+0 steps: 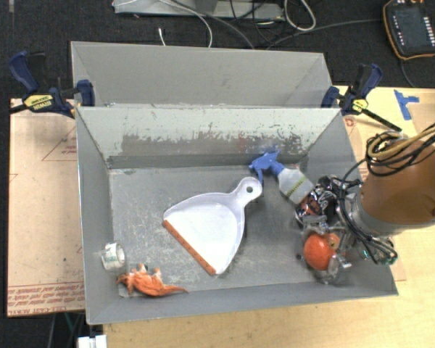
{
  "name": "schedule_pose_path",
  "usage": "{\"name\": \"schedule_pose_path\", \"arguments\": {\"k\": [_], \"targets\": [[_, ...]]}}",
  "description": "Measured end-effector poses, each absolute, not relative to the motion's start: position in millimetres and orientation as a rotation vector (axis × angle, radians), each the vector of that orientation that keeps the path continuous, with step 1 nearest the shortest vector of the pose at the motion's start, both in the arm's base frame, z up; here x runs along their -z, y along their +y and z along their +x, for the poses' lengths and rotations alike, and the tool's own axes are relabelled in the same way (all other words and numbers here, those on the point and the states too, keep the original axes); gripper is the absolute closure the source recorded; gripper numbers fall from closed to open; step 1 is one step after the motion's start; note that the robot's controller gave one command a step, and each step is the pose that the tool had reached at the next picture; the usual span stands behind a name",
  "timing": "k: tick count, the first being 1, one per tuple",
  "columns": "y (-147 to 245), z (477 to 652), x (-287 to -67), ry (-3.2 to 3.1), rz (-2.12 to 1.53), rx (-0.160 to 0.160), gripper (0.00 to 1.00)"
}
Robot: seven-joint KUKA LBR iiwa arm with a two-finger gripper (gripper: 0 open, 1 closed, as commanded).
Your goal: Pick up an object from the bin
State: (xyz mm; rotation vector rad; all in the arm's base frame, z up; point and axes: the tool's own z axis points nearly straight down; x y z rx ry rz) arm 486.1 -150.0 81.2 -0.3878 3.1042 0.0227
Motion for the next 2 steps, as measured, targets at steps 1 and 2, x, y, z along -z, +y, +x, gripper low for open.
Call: {"name": "schedule_pose_path", "arguments": {"k": [1, 2], "targets": [[-152.4, 485.6, -81.3, 3.106, -0.383, -0.019, 1.0], [-152.4, 485.6, -81.3, 3.106, -0.383, -0.019, 1.0]]}}
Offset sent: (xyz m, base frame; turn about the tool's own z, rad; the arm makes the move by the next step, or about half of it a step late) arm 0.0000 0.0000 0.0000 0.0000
